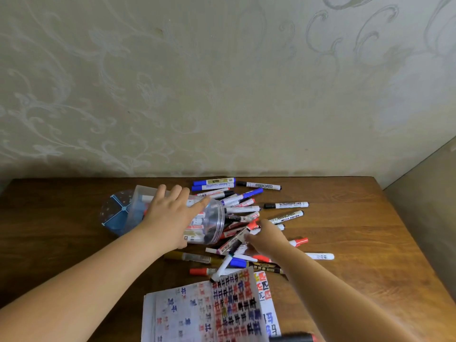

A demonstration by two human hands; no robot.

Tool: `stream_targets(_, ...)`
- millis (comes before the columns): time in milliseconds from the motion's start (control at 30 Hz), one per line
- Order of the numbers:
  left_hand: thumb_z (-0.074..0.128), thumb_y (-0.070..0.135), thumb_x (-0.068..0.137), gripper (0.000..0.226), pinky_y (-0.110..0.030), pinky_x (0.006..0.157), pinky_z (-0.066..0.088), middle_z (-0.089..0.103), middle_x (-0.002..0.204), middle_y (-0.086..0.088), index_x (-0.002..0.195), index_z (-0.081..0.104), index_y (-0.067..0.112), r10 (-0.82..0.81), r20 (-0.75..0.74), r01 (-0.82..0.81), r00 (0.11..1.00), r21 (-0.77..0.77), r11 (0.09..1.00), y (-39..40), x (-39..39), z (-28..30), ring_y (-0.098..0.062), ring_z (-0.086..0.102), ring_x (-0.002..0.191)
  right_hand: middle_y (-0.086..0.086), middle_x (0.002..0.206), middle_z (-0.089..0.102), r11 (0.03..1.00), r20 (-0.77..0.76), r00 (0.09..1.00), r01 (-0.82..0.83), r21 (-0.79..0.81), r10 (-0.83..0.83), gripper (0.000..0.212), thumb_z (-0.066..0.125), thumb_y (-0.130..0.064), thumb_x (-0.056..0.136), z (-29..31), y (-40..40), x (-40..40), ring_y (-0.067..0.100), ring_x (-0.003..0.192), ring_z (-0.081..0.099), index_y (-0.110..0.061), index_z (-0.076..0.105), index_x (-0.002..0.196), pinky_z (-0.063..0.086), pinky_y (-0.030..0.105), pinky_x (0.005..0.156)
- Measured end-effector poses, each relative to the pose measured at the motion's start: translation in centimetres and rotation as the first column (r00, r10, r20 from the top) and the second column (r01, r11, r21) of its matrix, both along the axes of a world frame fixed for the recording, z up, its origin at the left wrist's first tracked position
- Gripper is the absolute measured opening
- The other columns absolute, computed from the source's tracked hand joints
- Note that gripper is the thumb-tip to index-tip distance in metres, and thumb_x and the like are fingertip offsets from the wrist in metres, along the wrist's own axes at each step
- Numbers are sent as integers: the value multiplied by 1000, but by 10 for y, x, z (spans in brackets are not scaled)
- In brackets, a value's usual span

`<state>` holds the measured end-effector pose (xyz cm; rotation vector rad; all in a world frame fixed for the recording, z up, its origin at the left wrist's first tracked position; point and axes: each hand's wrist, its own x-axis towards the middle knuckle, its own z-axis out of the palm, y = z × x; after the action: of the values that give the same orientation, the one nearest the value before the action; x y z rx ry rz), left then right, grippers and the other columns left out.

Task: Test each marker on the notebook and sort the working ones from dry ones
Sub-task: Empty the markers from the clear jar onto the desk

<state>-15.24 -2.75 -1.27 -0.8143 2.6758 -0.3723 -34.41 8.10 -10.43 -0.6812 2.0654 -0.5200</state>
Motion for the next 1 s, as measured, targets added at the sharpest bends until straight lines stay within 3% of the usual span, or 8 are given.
stream_targets(100, 61, 51, 77, 100, -44, 105, 17, 22, 143, -11, 145, -10, 33, -6, -4, 6, 1000, -5, 1000, -2, 3, -1, -29, 22, 128, 9, 131, 50, 956, -366, 892, -293, -18, 266, 61, 60, -22, 90, 12, 4, -2, 22, 111, 55, -19, 29, 142, 50, 33, 86)
stream_targets(267, 59, 56, 77, 99, -44, 107, 14, 18, 145, -8, 144, -11, 35, -6, -53, 8, 999, 39, 999, -1, 4, -2, -28, 19, 129, -6, 150, 29, 738, -431, 702, -665, -114, 567, 58, 50, -20, 96, 12, -1, 15, 19, 137, 27, -33, 26, 146, 30, 37, 111)
stream_targets(433, 60, 56, 76, 100, -45, 110, 10, 15, 148, -5, 144, -11, 35, -16, -106, 24, 994, 78, 997, 1, 8, -4, -27, 17, 132, -7, 148, 34, 744, -329, 853, -517, -424, 405, 47, 40, -19, 99, 10, -12, 31, 15, 131, 39, -30, 31, 144, 38, 34, 105)
stream_targets(533, 64, 56, 73, 105, -42, 109, 14, 21, 147, -4, 147, -3, 25, -10, -143, 20, 990, 71, 997, 0, 6, -2, -24, 22, 131, -9, 152, 22, 670, -391, 771, -633, -386, 503, 66, 50, -24, 95, 10, -17, 32, 14, 126, 42, -38, 14, 148, 43, 34, 100)
stream_targets(700, 81, 61, 32, 104, -39, 90, 33, 62, 110, -5, 118, 55, 10, -110, -193, 105, 975, -34, 994, -7, 5, -8, -23, 58, 96, -4, 150, 23, 708, -337, 729, -675, -209, 596, 67, 60, -37, 89, 5, -31, 24, 19, 134, 31, -36, 25, 146, 32, 40, 111)
stream_targets(800, 80, 62, 29, 103, -41, 89, 37, 62, 107, -6, 116, 57, 10, -126, -231, 123, 965, -28, 992, -12, 4, -14, -24, 59, 93, -5, 142, 34, 768, -145, 804, -594, -240, 576, 49, 53, -31, 94, 4, -24, 18, 16, 117, 47, -36, 38, 140, 42, 37, 101)
stream_targets(900, 76, 68, 30, 109, -42, 80, 49, 63, 109, -6, 119, 56, 10, -64, -234, 72, 970, 23, 997, -12, 2, -15, -24, 59, 92, -7, 124, 52, 853, 6, 902, -406, -329, 432, 41, 45, -28, 98, 7, -15, 10, 2, 82, 53, -34, 41, 138, 47, 22, 74)
stream_targets(1000, 74, 68, 41, 110, -43, 89, 44, 56, 123, -7, 131, 47, 11, -24, -179, 37, 984, 70, 997, -3, -5, -17, -25, 53, 104, -9, 121, 56, 876, 120, 908, -341, -342, 401, 40, 41, -32, 99, 9, -14, 5, 5, 95, 57, -39, 38, 139, 47, 26, 84)
